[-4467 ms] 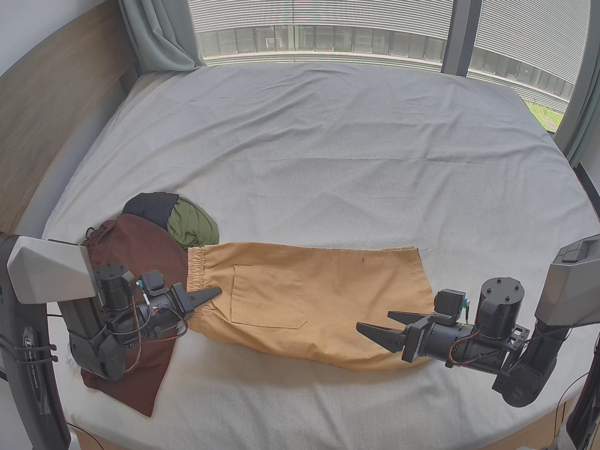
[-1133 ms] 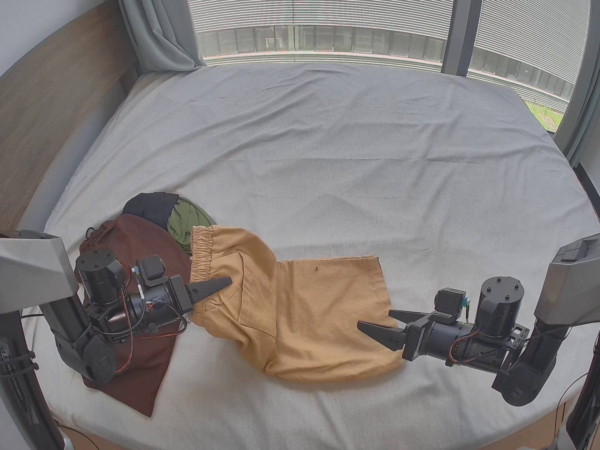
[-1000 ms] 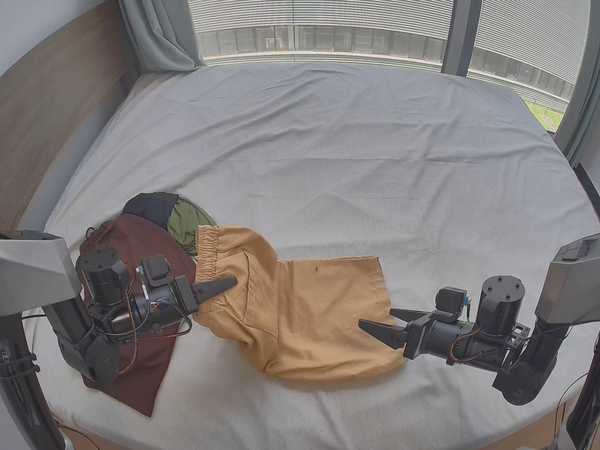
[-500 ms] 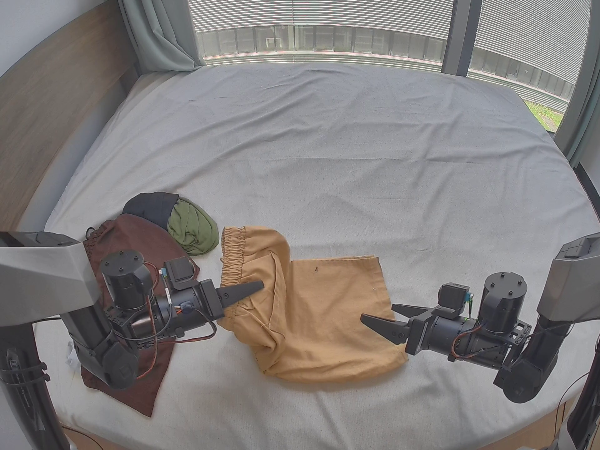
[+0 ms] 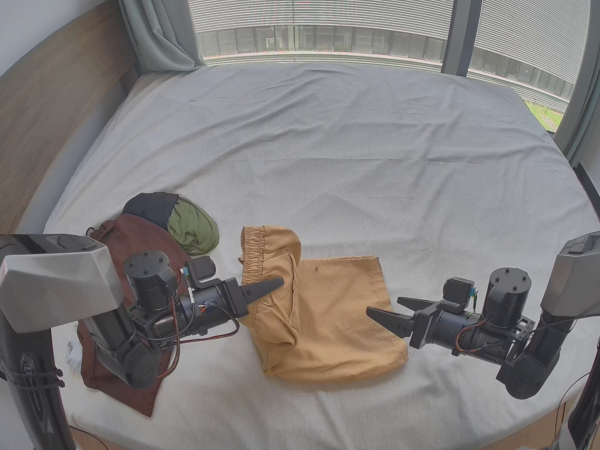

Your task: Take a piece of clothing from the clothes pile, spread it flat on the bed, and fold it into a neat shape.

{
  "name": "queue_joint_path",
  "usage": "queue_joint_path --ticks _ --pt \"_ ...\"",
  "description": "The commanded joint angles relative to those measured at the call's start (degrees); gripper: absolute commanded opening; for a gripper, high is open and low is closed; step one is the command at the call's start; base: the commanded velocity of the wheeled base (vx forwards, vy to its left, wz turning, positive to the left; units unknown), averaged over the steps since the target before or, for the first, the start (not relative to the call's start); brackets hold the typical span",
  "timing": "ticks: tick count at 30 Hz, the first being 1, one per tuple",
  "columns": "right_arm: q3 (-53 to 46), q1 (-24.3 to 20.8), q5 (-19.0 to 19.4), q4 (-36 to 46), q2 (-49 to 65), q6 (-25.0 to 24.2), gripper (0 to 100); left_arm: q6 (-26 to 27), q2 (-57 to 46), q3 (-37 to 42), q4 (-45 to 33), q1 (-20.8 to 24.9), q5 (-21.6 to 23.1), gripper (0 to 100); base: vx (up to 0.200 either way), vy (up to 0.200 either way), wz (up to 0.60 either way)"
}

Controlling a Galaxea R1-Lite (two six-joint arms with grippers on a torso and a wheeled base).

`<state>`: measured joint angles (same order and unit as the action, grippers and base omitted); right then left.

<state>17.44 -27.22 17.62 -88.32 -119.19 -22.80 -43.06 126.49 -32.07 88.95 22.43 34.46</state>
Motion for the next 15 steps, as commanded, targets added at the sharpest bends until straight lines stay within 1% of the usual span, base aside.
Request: queue_joint_path --ticks 1,4,8,10,15 --pt "0.13 0.41 0.05 -0.01 0.1 0.12 100 -0.19 2.71 -2.29 0.08 1.39 -2.21 0 0.0 0.0 0.0" --pt "0.66 0.41 0.05 -0.01 0.01 0.12 100 -0.27 3.5 -3.35 0.08 2.62 -3.26 0 0.0 0.0 0.0" --pt "0.92 0.41 0.05 -0.01 0.01 0.21 100 -1.59 3.94 -4.49 -0.01 4.02 -3.44 0 0.0 0.0 0.0" --pt "1.01 0.68 0.05 -0.01 0.01 0.21 100 -3.44 4.73 -5.72 -0.01 5.17 -3.44 0 0.0 0.0 0.0" --pt "1.72 1.65 0.05 -0.01 0.01 0.12 100 -4.32 6.66 -7.92 -0.01 6.92 -3.44 0 0.0 0.0 0.0"
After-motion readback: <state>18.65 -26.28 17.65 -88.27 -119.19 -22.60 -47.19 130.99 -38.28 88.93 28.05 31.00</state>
